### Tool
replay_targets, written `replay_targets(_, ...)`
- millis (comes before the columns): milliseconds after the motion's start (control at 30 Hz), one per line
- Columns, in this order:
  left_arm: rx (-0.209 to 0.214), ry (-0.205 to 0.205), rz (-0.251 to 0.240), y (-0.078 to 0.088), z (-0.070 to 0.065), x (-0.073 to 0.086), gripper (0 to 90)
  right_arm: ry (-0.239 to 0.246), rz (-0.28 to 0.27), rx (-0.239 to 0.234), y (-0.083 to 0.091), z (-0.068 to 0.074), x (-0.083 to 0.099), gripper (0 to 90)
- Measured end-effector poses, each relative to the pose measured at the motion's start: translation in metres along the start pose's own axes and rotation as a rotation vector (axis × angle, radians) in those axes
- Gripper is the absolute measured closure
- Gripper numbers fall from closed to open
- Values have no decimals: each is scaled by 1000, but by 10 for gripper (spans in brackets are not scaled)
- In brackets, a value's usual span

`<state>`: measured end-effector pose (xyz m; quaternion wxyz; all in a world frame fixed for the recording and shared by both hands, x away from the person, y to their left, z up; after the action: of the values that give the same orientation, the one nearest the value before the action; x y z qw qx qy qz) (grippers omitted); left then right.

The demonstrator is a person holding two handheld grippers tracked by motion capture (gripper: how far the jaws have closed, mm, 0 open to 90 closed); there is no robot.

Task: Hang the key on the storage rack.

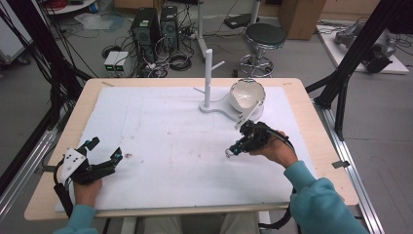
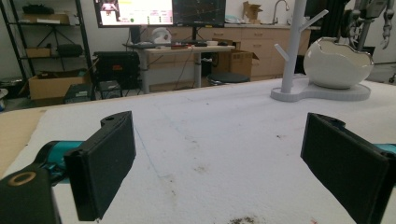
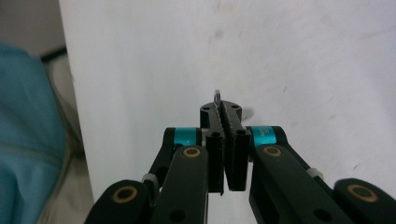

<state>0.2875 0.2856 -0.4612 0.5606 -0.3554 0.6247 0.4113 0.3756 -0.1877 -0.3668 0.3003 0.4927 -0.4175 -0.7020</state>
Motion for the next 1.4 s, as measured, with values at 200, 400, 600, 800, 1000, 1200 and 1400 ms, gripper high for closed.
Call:
replay_targets(200, 0, 3, -2, 0, 0, 0, 106, -47, -141, -23, 25, -17, -17, 893)
replay_targets(400, 1, 3, -1, 0, 0, 0, 106, -66, -276, -18, 51, -35, -36, 893)
replay_targets(600, 1, 3, 0, 0, 0, 0, 105, -65, -341, -7, 70, -50, -61, 893)
replay_targets(800, 1, 3, -1, 0, 0, 0, 106, -52, -355, 22, 78, -69, -87, 893)
replay_targets(1000, 2, 3, -1, 0, 0, 0, 106, -54, -358, 37, 77, -84, -104, 892)
replay_targets(1200, 2, 3, 0, 0, 0, 0, 106, -53, -357, 63, 72, -92, -113, 892)
replay_targets(1400, 2, 5, -2, 0, 0, 0, 106, -59, -336, 87, 63, -99, -116, 892)
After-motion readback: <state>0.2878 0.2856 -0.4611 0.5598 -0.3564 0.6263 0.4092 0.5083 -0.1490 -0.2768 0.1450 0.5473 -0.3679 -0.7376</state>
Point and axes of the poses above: each handheld gripper's, and its own axes: y roughly backward along the jaws, x roughly out of its underside, z roughly to its left, the point moved 2 cm from there along -y, roughly forward along the jaws, and after that the axes turned 5 degrees about z, right-handed, at the moved point
